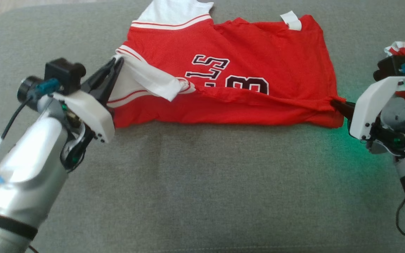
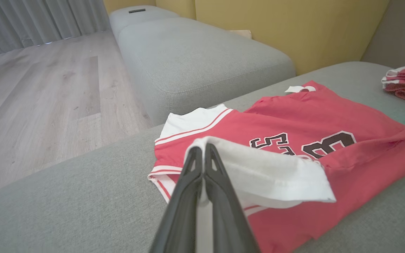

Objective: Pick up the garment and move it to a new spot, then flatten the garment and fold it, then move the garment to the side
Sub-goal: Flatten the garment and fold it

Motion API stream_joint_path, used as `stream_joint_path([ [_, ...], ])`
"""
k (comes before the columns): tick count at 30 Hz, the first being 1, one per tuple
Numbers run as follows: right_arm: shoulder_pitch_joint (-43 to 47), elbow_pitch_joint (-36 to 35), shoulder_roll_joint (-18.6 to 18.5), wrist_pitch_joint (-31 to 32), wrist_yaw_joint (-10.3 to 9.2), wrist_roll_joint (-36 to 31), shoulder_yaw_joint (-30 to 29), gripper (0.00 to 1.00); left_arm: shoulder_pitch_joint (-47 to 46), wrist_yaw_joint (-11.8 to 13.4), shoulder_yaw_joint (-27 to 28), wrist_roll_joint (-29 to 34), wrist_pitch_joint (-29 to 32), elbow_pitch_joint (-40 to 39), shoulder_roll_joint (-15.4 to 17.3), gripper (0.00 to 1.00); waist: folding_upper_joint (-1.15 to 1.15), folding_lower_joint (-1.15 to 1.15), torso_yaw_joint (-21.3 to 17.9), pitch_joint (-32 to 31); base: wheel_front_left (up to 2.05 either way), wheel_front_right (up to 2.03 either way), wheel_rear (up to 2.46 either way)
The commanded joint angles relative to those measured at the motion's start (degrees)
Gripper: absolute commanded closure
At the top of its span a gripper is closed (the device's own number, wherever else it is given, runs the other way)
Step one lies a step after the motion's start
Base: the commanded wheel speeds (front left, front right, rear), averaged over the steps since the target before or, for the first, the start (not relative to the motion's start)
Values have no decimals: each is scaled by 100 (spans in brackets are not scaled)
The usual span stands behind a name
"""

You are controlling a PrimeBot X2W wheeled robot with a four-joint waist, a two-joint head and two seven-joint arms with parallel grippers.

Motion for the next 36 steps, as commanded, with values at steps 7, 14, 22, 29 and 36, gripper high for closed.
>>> stream_joint_path([
  [7, -421, -38, 100, -42, 43, -206, 170, 56, -801, -33, -235, -80, -211, 647, 101, 100, 0, 0, -139, 150, 0, 0, 0],
  [14, -826, 145, 265, -1221, 43, -559, -96, 0, -1011, 143, -139, -120, -461, 1382, -124, 0, 0, 0, -110, 162, 0, 0, 0],
  [22, -818, -45, 465, -3479, 43, -1073, -454, 0, -663, 623, 1325, -281, -614, 285, -484, 0, 0, 0, -41, -52, 0, 0, 0],
  [29, 32, -639, 1030, -4526, 43, -1284, -792, 0, 757, 879, 2715, 323, -616, -1408, -1066, 0, 0, 0, -47, -369, 0, 0, 0],
  [36, 1338, -1456, 1740, -5249, 43, -2028, -1319, 0, 2170, 710, 3336, 1083, -616, -2332, -1859, 0, 0, 0, -41, -679, 0, 0, 0],
])
